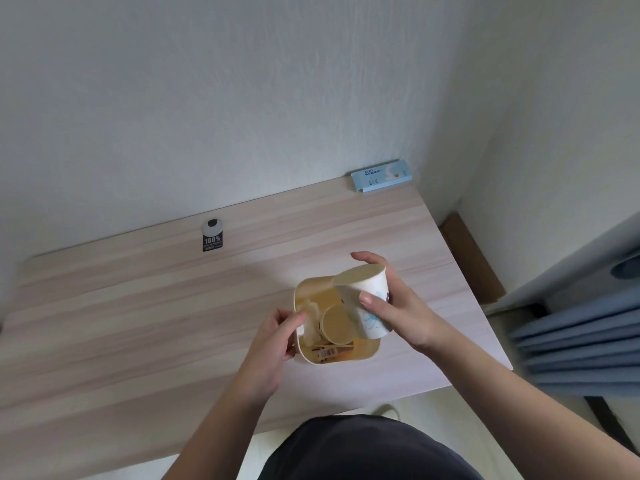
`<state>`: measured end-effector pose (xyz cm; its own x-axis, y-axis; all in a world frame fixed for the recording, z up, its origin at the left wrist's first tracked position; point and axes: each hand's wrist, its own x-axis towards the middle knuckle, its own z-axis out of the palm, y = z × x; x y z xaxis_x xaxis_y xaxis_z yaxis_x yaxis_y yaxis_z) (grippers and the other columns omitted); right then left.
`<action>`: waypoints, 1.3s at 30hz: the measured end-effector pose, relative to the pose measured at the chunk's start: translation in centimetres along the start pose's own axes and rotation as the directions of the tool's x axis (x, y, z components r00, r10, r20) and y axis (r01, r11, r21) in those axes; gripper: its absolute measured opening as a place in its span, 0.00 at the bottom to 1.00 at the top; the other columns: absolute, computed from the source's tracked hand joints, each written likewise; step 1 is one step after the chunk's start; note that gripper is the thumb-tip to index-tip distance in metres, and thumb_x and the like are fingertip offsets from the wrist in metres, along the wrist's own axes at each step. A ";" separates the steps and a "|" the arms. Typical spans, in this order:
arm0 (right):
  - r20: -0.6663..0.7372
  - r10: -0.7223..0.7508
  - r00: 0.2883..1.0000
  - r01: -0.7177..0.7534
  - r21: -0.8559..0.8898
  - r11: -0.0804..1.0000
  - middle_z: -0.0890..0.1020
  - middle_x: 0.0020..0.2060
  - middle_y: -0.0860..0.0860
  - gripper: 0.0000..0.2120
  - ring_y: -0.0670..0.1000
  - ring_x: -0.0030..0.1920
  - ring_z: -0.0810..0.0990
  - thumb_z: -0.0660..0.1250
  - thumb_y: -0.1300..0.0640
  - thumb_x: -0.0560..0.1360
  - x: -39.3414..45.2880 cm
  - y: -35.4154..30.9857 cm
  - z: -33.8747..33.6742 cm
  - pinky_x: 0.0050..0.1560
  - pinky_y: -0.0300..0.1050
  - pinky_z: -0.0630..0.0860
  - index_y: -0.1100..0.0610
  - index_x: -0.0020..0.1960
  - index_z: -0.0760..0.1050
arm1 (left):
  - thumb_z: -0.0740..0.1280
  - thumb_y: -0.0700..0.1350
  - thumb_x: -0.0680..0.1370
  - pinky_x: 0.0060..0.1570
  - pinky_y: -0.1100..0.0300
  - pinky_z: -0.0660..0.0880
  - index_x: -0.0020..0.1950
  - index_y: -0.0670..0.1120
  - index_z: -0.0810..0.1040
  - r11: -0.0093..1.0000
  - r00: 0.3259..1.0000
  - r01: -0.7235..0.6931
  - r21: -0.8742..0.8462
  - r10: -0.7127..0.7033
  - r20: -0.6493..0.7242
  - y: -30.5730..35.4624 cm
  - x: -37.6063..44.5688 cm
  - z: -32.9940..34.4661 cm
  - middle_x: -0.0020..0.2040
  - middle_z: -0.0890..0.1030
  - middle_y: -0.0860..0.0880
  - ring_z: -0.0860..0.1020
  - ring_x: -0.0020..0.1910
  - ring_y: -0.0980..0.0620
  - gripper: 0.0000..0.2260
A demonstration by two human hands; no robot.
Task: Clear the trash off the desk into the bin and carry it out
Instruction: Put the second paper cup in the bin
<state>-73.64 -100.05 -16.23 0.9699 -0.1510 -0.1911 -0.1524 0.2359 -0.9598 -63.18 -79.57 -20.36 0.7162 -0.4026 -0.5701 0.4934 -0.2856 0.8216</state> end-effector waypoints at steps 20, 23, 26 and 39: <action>0.145 0.043 0.989 0.139 -0.984 0.107 0.68 0.65 0.48 0.36 0.52 0.61 0.73 0.73 0.51 0.67 3.5 1.8 6.6 0.60 0.46 0.69 0.50 0.71 0.61 | 0.72 0.50 0.73 0.34 0.58 0.68 0.46 0.45 0.72 0.998 0.999 0.020 -0.056 -0.018 0.039 0.5 2.0 -4.0 0.32 0.71 0.48 0.69 0.31 0.50 0.12; 0.065 -0.021 0.998 0.064 -0.997 -0.039 0.74 0.60 0.50 0.36 0.53 0.60 0.75 0.76 0.50 0.64 4.3 2.8 7.3 0.63 0.46 0.67 0.53 0.68 0.64 | 0.72 0.50 0.73 0.35 0.56 0.67 0.46 0.44 0.72 0.999 0.999 0.016 -0.051 -0.014 0.042 0.3 2.2 -4.4 0.33 0.71 0.46 0.69 0.33 0.48 0.13; 0.005 -0.002 1.000 0.005 -0.994 -0.105 0.76 0.56 0.51 0.36 0.54 0.57 0.77 0.78 0.50 0.62 4.7 3.3 8.0 0.60 0.47 0.70 0.55 0.65 0.67 | 0.72 0.51 0.73 0.36 0.55 0.67 0.47 0.44 0.72 0.998 0.998 0.018 -0.063 -0.015 0.055 0.2 2.2 -4.7 0.35 0.71 0.45 0.69 0.35 0.47 0.14; -0.013 0.034 0.999 -0.013 -1.000 -0.012 0.71 0.66 0.51 0.33 0.53 0.67 0.69 0.67 0.47 0.74 4.7 3.4 10.2 0.66 0.45 0.63 0.55 0.73 0.59 | 0.71 0.48 0.73 0.33 0.57 0.66 0.46 0.44 0.72 0.997 0.998 0.028 -0.068 -0.024 0.059 -0.1 2.2 -6.7 0.30 0.71 0.50 0.69 0.28 0.51 0.11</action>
<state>-67.62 -90.13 -18.32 0.9615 -0.1554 -0.2265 -0.2006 -0.9607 -0.1921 -58.38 -74.58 -21.66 0.6737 -0.4467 -0.5887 0.5456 -0.2366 0.8040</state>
